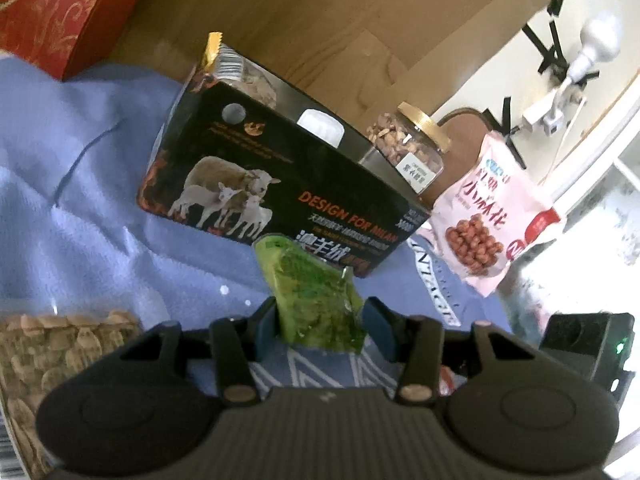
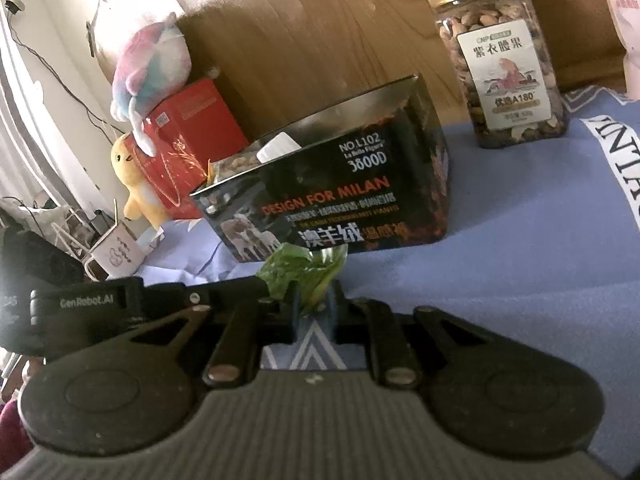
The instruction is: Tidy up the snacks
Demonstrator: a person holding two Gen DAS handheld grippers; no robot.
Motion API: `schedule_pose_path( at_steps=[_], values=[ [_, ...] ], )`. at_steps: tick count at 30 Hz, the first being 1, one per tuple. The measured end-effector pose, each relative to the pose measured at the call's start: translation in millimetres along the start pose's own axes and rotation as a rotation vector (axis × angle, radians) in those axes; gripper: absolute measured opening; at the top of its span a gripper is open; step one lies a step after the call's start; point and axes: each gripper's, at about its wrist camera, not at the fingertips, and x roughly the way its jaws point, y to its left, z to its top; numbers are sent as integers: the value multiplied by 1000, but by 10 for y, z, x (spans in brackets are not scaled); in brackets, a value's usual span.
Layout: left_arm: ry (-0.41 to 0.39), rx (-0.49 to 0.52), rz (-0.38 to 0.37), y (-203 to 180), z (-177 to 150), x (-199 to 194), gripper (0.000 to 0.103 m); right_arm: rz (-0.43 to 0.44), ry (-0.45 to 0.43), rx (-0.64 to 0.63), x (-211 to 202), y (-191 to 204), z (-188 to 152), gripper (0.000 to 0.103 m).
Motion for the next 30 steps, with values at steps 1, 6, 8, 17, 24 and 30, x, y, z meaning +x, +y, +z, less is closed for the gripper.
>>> schedule_pose_path(
  at_steps=[1, 6, 8, 17, 24, 30],
  values=[
    [-9, -2, -1, 9, -5, -27, 37, 2, 2, -7, 5, 8, 0, 16],
    [-25, 28, -9, -54, -27, -41, 16, -5, 7, -37, 2, 49, -19, 17],
    [-28, 27, -12, -57, -26, -43, 16, -1, 6, -26, 3, 44, -21, 19],
    [-16, -20, -26, 7, -8, -27, 15, 44, 15, -40, -43, 37, -37, 61],
    [-11, -31, -29, 18, -7, -32, 15, -6, 36, -214, 16, 289, -127, 61],
    [-9, -32, -28, 26, -11, -25, 16, -55, 42, -237, 58, 297, -135, 61]
  ],
)
